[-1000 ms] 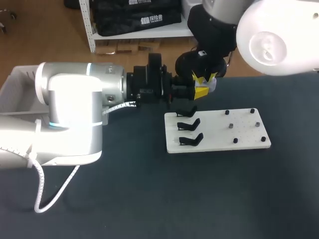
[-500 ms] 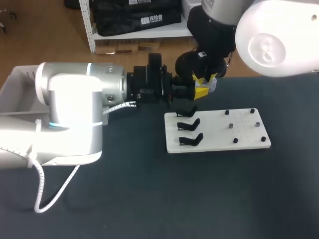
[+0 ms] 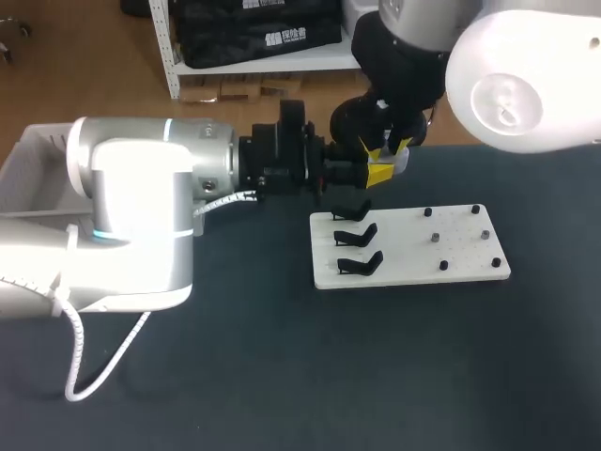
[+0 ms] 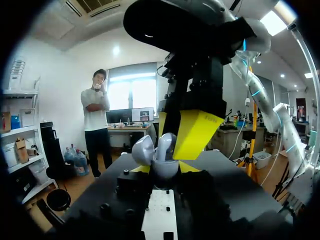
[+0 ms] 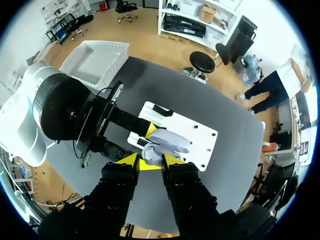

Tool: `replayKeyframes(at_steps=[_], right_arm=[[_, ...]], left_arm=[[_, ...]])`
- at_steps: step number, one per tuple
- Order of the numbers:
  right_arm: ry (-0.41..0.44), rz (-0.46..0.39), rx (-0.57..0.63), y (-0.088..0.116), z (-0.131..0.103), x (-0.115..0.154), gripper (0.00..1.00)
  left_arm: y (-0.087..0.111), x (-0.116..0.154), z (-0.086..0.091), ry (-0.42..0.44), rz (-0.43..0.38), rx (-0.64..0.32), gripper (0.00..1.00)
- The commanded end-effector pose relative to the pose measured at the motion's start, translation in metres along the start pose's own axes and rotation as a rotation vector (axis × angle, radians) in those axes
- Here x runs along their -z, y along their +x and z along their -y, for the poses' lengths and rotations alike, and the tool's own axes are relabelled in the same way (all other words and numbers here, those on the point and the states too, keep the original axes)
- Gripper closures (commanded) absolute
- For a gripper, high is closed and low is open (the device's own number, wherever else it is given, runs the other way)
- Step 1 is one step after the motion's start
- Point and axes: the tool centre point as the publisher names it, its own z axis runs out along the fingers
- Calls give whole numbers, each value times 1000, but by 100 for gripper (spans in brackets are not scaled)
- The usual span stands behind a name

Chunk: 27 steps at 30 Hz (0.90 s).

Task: Pick up each earbud case from the left stands, insert the matching earbuds, close the lid, and place the case in the box.

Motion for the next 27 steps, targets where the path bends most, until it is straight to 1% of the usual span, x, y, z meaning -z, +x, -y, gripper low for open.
replayKeyframes(at_steps=[1,9,13,15,17,20,22,23,27], right_arm=[[4,10,-4,4,0,1,70],[10,20,-6,3,0,6,71],[14,41,-5,4,-3,17,70],[3,65,-10,2,-4,25,68],[-15,97,-30,-5,-2,32,67],[-58,130,-86,-26,5,33,67],[-40,150,-99,-39,11,28,67],[-69,156,-123,-46,14,26,67],[-58,156,-179,-65,30,5,68]], left_arm=[[1,0,1,-5,6,-3,100],[1,0,1,-5,6,-3,100],[1,0,1,-5,6,-3,100],[1,0,1,-5,6,-3,100],[1,0,1,-5,6,-3,100],[1,0,1,-5,6,-3,100],[1,0,1,-5,6,-3,100],[1,0,1,-5,6,-3,100],[1,0,1,-5,6,-3,100]])
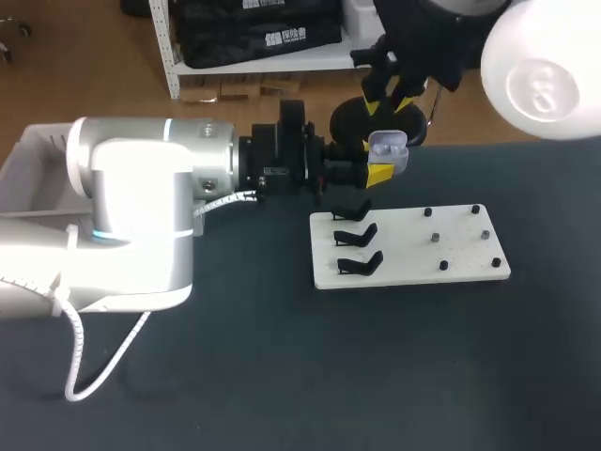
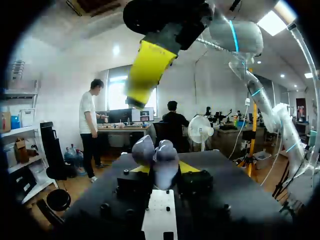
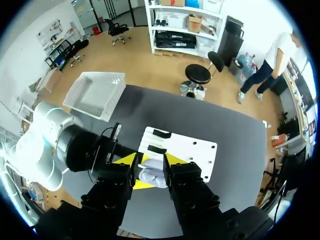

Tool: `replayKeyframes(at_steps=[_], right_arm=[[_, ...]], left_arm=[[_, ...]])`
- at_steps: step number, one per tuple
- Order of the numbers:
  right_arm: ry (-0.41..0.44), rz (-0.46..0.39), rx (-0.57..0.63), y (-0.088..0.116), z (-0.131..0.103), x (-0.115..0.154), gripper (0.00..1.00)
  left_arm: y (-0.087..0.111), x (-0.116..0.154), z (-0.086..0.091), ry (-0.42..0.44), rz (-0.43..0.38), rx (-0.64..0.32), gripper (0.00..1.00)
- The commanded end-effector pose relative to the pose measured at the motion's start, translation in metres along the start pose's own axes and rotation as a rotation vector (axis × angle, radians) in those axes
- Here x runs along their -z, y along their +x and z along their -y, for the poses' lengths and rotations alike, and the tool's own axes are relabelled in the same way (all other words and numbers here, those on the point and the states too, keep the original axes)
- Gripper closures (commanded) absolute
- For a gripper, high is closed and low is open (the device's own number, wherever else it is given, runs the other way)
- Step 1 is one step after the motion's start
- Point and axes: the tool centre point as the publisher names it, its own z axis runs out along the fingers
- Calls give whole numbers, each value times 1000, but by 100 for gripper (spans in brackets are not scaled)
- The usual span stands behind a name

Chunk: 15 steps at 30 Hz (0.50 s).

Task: Pick up each earbud case from the left stands, insert the matching earbuds, close the lid, and place the case in the box.

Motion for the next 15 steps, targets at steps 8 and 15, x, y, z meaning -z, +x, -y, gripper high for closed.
replayKeyframes(at_steps=[8,15], right_arm=[[28,-45,-92,-18,26,-54,73],[42,-84,-72,13,20,-49,71]], left_arm=[[1,0,1,-6,7,-3,100],[1,0,1,-6,7,-3,100]])
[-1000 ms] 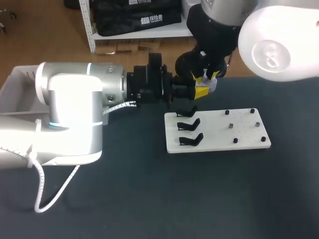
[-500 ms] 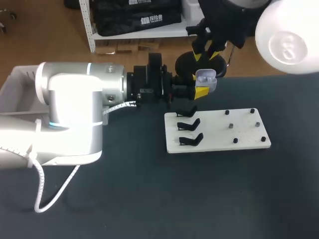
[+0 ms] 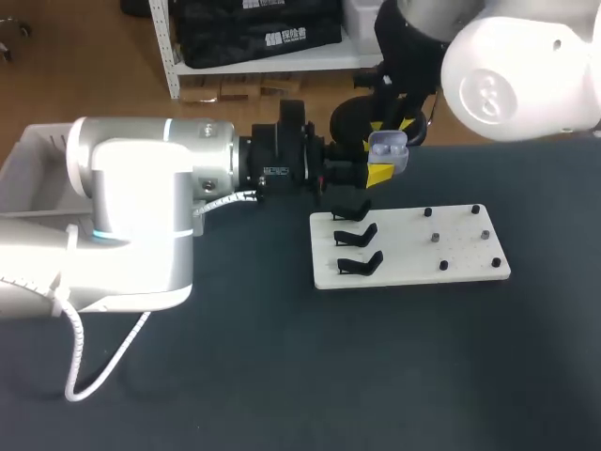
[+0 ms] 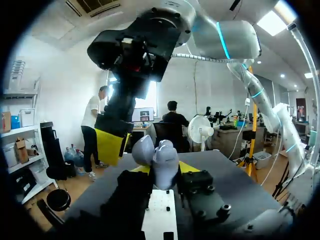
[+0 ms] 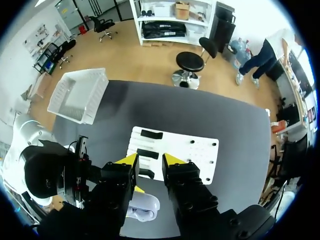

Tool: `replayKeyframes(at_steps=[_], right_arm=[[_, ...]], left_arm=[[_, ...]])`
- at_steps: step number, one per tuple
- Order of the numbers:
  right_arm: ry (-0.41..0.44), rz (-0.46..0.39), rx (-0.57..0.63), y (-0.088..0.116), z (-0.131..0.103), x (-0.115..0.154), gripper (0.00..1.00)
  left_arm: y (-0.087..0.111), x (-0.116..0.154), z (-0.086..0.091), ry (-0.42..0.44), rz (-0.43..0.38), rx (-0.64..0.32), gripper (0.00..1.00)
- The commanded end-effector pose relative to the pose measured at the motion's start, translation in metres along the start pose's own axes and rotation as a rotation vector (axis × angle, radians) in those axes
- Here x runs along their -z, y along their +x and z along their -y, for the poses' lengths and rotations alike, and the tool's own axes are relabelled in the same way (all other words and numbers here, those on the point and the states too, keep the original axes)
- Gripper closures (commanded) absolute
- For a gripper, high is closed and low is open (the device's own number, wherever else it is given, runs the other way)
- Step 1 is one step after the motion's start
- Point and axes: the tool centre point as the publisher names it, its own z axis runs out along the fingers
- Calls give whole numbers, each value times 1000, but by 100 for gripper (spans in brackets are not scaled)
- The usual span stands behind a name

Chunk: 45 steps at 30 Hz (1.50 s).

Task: Pick up each earbud case from the left stands, insert the matching earbuds, close the lid, and place the case in the box.

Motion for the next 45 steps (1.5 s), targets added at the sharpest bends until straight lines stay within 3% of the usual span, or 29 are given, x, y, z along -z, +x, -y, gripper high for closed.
replayKeyframes(at_steps=[1,13,18,21,23,24,25,31,40,45], right_arm=[[6,8,11,18,-3,11,69],[-2,27,2,36,-5,24,65],[-35,132,-108,27,11,46,61],[-45,175,-175,31,28,57,50],[-53,198,-223,37,38,63,24],[-50,214,-249,41,44,66,0],[-51,230,-271,45,50,68,0],[-59,238,-296,49,54,70,0],[-59,238,-296,49,54,70,0],[-59,238,-296,49,54,70,0]], left_arm=[[1,0,1,-6,7,-3,100],[1,0,1,-6,7,-3,100],[1,0,1,-6,7,-3,100],[1,0,1,-6,7,-3,100],[1,0,1,-6,7,-3,100],[-1,5,0,-18,7,-9,100],[-2,10,-2,-29,9,-14,100],[-13,60,-14,-129,5,-52,100],[-16,198,-58,-351,-105,-108,100],[-7,269,-99,-397,-132,-112,100]])
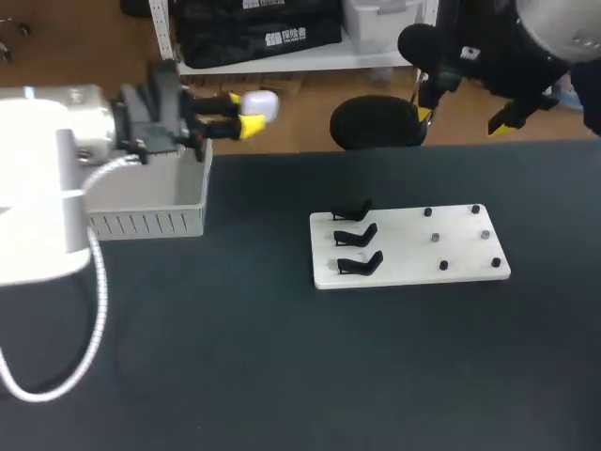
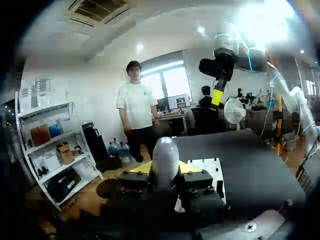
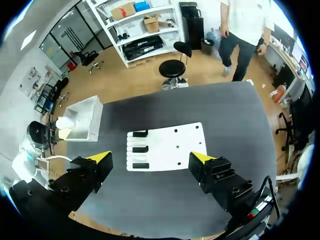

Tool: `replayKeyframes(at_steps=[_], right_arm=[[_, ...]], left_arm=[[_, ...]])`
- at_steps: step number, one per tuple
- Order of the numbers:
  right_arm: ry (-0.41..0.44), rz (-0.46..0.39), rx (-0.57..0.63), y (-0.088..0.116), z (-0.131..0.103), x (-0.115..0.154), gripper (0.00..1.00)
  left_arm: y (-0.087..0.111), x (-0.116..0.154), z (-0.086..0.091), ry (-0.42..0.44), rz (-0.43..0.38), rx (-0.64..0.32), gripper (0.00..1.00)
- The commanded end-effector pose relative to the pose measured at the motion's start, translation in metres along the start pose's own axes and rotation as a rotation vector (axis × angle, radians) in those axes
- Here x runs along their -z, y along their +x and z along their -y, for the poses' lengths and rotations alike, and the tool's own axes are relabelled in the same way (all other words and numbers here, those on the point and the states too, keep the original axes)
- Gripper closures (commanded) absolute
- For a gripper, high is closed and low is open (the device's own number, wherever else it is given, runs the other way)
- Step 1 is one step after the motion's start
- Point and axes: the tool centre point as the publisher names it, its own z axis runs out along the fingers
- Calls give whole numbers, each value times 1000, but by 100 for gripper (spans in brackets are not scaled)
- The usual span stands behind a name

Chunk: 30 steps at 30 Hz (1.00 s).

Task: Pick up each earbud case from the left stands, insert the matching earbuds, close the lid, and place the case in the box.

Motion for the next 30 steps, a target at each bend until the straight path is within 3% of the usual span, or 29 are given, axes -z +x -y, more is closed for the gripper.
replayKeyframes(at_steps=[1,5,8,16,19,25,26,27,28,30], right_arm=[[1,54,-2,4,1,1,0],[1,54,-2,4,1,1,0],[1,54,-2,4,1,1,0],[1,54,-2,4,1,1,0],[1,54,-2,4,1,1,0],[1,54,-2,4,1,1,0],[1,54,-2,4,1,1,0],[1,54,-2,4,1,1,0],[1,54,-2,4,1,1,0],[1,54,-2,4,1,1,0]], left_arm=[[21,82,-38,-44,-1,7,100],[63,98,-80,-85,-25,61,100],[95,93,-90,-117,-47,117,100],[155,84,-87,-121,-124,236,100],[166,84,-88,-119,-121,248,100],[184,85,-88,-92,-191,291,97],[185,85,-87,-95,-193,301,73],[184,86,-87,-96,-188,296,36],[183,87,-87,-96,-186,293,15],[177,91,-87,-94,-187,290,0]])
